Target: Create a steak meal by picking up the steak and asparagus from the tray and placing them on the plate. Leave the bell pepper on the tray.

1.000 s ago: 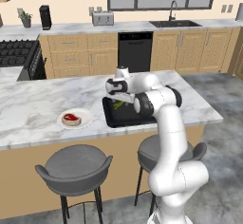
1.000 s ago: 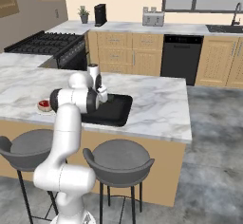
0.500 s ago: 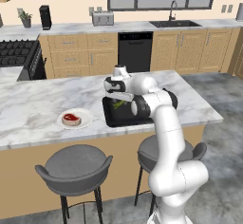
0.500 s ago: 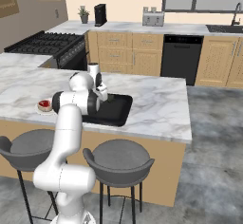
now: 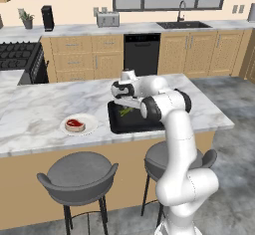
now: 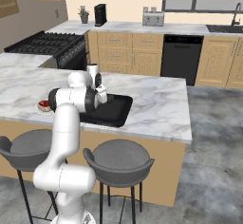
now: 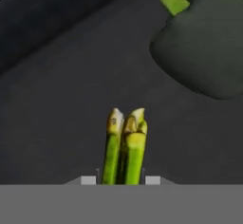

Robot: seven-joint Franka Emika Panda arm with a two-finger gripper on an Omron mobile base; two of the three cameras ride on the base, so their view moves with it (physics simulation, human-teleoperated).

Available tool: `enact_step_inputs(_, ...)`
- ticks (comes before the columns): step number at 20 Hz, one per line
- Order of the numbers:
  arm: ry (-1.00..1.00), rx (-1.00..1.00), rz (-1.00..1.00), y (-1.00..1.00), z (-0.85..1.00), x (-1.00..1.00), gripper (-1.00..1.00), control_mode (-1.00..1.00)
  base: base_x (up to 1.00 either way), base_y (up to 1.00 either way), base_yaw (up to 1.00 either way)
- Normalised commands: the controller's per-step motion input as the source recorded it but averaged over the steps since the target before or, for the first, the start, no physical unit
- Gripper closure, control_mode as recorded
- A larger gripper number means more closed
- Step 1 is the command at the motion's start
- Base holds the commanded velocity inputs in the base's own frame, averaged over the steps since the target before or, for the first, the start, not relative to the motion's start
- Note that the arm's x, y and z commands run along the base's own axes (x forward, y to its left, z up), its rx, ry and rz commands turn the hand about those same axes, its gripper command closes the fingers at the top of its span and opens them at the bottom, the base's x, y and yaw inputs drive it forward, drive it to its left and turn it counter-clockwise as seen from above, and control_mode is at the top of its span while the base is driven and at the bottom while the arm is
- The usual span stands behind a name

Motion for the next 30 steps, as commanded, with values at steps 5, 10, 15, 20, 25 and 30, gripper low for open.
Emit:
enact_step_inputs(5, -0.05, 0.00, -0.02, 0.02, 0.48, -0.79, 1.00, -1.00, 0.00, 0.00, 0.00)
enact_step_inputs(10, -0.11, 0.00, 0.00, 0.24, 0.91, -0.45, 1.00, -1.00, 0.00, 0.00, 0.00)
enact_step_inputs(15, -0.09, -0.02, 0.09, 0.42, 0.91, -0.15, 1.00, -1.00, 0.00, 0.00, 0.00)
enact_step_inputs(20, -0.04, -0.07, 0.28, 0.53, 0.55, -0.04, 1.00, -1.00, 0.00, 0.00, 0.00)
enact_step_inputs(25, -0.06, -0.05, 0.37, 0.45, 0.09, -0.06, 1.00, -1.00, 0.00, 0.00, 0.00)
enact_step_inputs(30, -0.02, -0.02, 0.42, 0.52, -0.03, 0.00, 1.00, -1.00, 0.00, 0.00, 0.00)
